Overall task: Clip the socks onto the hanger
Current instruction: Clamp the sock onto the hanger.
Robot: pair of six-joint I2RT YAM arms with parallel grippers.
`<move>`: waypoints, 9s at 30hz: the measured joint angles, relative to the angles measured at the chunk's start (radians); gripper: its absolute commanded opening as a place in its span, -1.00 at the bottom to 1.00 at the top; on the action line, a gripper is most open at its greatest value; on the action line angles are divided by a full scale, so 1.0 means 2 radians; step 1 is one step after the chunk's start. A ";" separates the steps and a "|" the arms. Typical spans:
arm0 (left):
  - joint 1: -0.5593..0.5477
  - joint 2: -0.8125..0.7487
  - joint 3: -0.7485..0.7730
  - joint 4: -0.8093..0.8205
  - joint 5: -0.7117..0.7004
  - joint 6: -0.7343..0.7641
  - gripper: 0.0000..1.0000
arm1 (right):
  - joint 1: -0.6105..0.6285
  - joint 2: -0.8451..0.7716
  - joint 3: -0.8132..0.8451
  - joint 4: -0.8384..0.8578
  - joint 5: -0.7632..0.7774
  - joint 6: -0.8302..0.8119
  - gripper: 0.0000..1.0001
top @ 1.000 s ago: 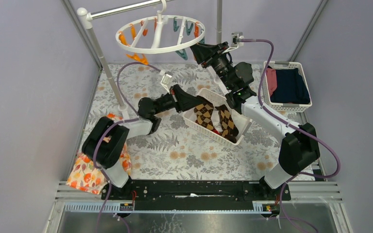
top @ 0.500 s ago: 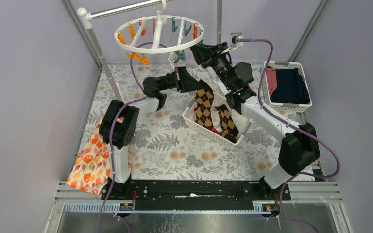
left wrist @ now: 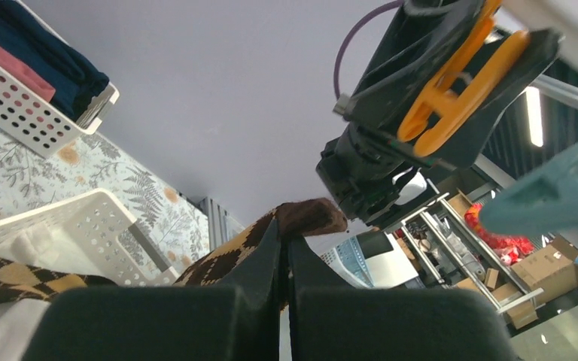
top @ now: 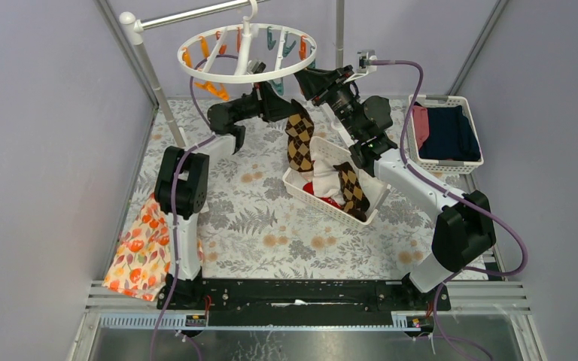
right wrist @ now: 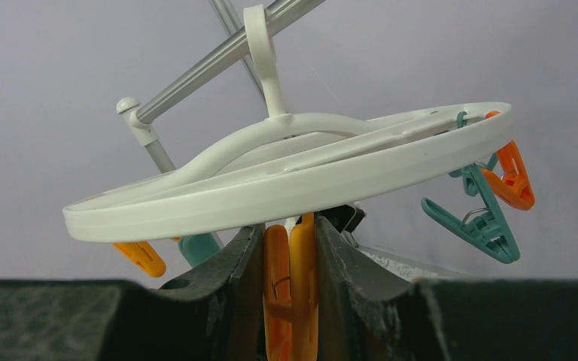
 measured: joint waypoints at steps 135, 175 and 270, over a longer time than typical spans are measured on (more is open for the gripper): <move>-0.036 -0.010 0.027 -0.045 -0.118 -0.077 -1.00 | 0.000 -0.002 -0.005 -0.007 0.014 -0.087 -0.51; -0.037 -0.043 -0.024 -0.042 -0.124 -0.064 -1.00 | 0.000 -0.013 -0.021 -0.011 0.025 -0.122 -0.51; 0.028 -0.320 -0.427 -0.181 -0.157 0.261 0.23 | -0.003 -0.242 -0.186 -0.155 0.041 -0.184 0.99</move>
